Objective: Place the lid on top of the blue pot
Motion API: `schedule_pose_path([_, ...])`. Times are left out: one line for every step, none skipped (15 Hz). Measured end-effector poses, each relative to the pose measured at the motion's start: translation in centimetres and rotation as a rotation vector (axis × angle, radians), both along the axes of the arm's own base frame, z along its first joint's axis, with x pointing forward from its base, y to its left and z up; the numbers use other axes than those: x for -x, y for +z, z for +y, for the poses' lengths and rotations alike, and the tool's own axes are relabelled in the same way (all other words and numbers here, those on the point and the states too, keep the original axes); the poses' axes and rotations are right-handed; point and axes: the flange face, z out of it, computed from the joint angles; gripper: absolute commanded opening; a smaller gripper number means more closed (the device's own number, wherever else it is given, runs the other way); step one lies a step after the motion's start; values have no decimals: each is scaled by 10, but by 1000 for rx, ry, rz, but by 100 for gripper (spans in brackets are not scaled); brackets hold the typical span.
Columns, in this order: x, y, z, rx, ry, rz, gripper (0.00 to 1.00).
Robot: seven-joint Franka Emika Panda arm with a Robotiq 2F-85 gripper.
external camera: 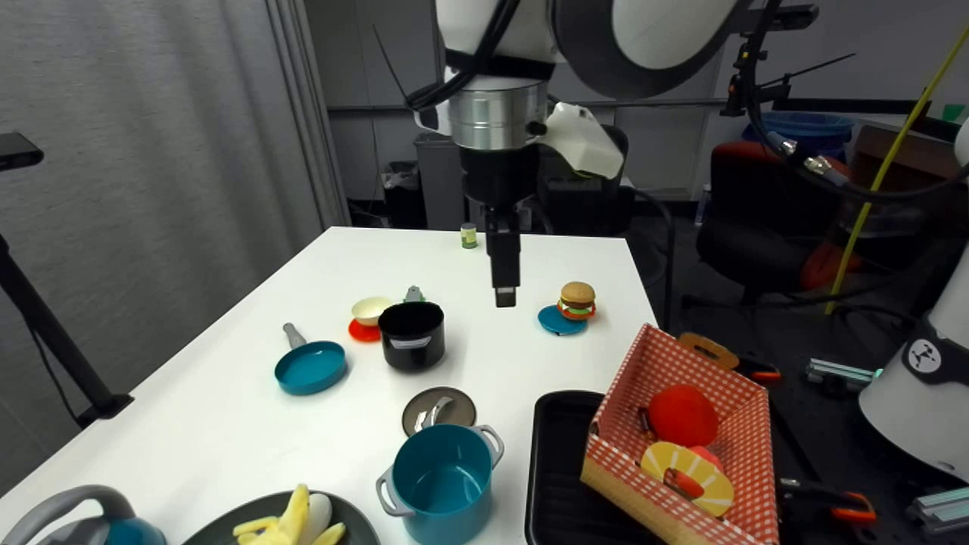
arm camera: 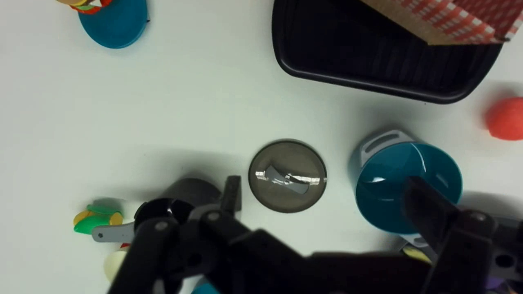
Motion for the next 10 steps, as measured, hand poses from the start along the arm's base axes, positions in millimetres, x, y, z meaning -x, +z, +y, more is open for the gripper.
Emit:
schedule_pose_path([-12, -3, 3, -10, -23, -4, 100])
schedule_pose_path([-24, -6, 5, -19, -48, -9, 100])
schedule_pose_path([-34, -10, 8, -27, -73, -12, 100])
schedule_pose_path([-44, -14, 10, -33, -102, -16, 100])
schedule_pose_path([-52, -18, 13, -40, -134, -19, 100])
schedule_pose_path([-60, -21, 16, -46, -170, -24, 100])
schedule_pose_path([-66, -23, 18, -50, -204, -29, 100])
schedule_pose_path([-72, -25, 20, -51, -240, -36, 100])
schedule_pose_path([-77, -27, 23, -53, -276, -41, 100])
schedule_pose_path([-81, -28, 25, -56, -312, -47, 100])
